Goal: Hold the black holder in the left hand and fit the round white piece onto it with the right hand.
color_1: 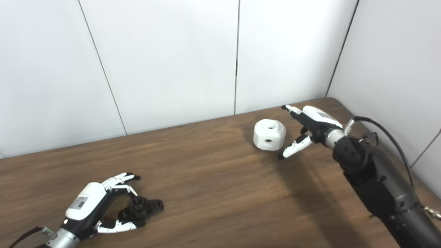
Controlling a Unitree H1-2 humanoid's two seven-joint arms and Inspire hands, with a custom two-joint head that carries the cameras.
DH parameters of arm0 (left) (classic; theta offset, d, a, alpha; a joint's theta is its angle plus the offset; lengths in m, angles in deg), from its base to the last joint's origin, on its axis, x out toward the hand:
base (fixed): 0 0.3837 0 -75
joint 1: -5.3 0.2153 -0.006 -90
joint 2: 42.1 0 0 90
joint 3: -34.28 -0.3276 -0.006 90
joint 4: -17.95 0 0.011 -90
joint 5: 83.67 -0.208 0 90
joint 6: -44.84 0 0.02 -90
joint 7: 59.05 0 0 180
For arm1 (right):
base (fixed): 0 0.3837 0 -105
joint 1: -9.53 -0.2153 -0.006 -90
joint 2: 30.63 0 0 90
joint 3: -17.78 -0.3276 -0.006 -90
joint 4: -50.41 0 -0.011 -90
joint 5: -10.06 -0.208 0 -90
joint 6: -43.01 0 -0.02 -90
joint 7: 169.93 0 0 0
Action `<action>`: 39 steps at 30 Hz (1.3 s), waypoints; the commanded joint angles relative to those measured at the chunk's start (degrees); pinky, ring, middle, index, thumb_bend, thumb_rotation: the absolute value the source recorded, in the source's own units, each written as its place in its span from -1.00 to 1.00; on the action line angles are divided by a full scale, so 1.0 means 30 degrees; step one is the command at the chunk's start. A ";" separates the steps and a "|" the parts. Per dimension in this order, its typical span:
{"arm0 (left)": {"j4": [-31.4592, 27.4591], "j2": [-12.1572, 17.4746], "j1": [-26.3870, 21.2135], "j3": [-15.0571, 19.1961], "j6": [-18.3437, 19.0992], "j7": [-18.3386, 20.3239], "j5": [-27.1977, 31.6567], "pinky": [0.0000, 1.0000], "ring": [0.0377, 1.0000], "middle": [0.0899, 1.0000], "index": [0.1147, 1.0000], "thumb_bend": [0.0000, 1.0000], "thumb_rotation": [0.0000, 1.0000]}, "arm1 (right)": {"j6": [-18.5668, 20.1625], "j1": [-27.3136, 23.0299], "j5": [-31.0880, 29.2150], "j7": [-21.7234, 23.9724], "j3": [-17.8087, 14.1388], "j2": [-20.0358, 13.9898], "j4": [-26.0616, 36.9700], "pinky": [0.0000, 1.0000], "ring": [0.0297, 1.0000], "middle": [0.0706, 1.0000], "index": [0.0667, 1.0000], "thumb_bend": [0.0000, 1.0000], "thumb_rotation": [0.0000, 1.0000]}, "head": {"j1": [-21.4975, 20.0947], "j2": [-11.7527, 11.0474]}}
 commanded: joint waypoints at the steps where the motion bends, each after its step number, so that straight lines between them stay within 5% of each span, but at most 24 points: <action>1: 0.0960 0.0320 0.1523 -0.1171 -0.0191 0.1797 -0.1170 0.73 0.80 0.68 -0.17 0.05 -0.90 | -0.0115 -0.0880 0.0129 -0.0494 -0.0221 -0.0370 -0.0088 0.38 0.88 1.00 0.97 1.00 -0.45 | -0.0010 0.0009; 21: 0.0585 0.0464 0.1688 -0.1162 -0.0083 0.2111 -0.1186 0.72 0.78 0.66 -0.17 0.05 -0.90 | -0.2158 -0.1727 -0.0421 -0.3633 -0.0044 0.1718 -0.4488 0.51 0.88 0.98 0.85 0.85 -0.39 | 0.0129 0.0128; 39: -0.0102 0.0466 0.1903 -0.1089 0.0334 0.2433 -0.1088 0.70 0.77 0.66 -0.17 0.05 -0.90 | -0.2269 -0.3103 0.0940 -0.2905 0.2729 0.1686 -0.5513 0.40 0.77 0.98 0.81 0.84 -0.39 | 0.0427 0.0453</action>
